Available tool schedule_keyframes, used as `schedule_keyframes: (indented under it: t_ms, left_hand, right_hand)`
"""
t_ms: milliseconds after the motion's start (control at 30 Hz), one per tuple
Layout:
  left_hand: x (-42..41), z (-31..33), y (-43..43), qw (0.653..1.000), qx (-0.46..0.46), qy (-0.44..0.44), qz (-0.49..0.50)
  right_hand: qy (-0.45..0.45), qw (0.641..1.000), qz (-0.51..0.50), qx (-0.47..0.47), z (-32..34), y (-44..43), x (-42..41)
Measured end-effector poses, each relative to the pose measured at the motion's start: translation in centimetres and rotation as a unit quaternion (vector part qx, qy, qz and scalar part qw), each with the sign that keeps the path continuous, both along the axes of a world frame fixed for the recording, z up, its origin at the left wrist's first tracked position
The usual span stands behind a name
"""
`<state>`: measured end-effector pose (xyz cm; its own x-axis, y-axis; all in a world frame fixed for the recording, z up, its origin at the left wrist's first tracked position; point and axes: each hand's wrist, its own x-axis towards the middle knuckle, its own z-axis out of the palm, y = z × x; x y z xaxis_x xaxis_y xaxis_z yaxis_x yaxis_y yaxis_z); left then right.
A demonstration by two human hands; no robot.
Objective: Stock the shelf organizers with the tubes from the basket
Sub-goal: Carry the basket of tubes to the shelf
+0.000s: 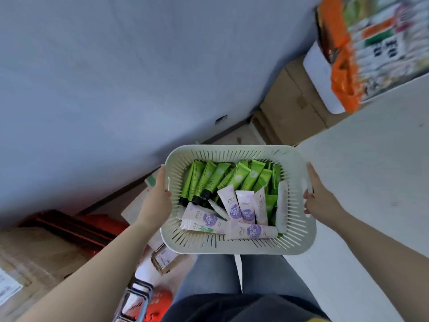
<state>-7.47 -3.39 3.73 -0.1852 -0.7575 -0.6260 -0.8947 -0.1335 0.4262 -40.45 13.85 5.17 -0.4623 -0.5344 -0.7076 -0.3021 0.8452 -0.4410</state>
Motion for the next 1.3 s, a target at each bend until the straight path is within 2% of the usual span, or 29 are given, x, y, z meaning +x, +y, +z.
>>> schedule_keyframes:
  t_ms: [433, 800, 933, 1067, 1167, 1300]
  left_hand:
    - [-16.3, 4.8, 3.4, 0.972, -0.027, 0.034, -0.233]
    - [-32.2, 5.5, 14.5, 0.938, -0.053, 0.037, -0.341]
    - [-38.3, 5.3, 19.0, 0.924, -0.005, 0.071, -0.375]
    - [-44.4, 5.3, 23.6, 0.905, -0.044, 0.088, -0.413]
    - [-49.3, 5.8, 26.4, 0.890, 0.001, 0.101, -0.444]
    - [-56.0, 5.9, 29.3, 0.851, -0.016, 0.089, -0.518]
  right_hand:
    - [-0.003, 0.974, -0.227, -0.029, 3.1, 16.8, -5.5]
    - [-0.019, 0.937, -0.346, -0.055, 4.2, 33.0, -14.2]
    - [-0.026, 0.919, -0.387, -0.066, 5.0, 39.0, -17.6]
    - [-0.020, 0.898, -0.433, -0.076, 6.2, 44.4, -20.5]
    - [-0.011, 0.880, -0.470, -0.072, 6.9, 48.1, -22.3]
    - [0.016, 0.851, -0.520, -0.071, 7.3, 51.8, -24.4]
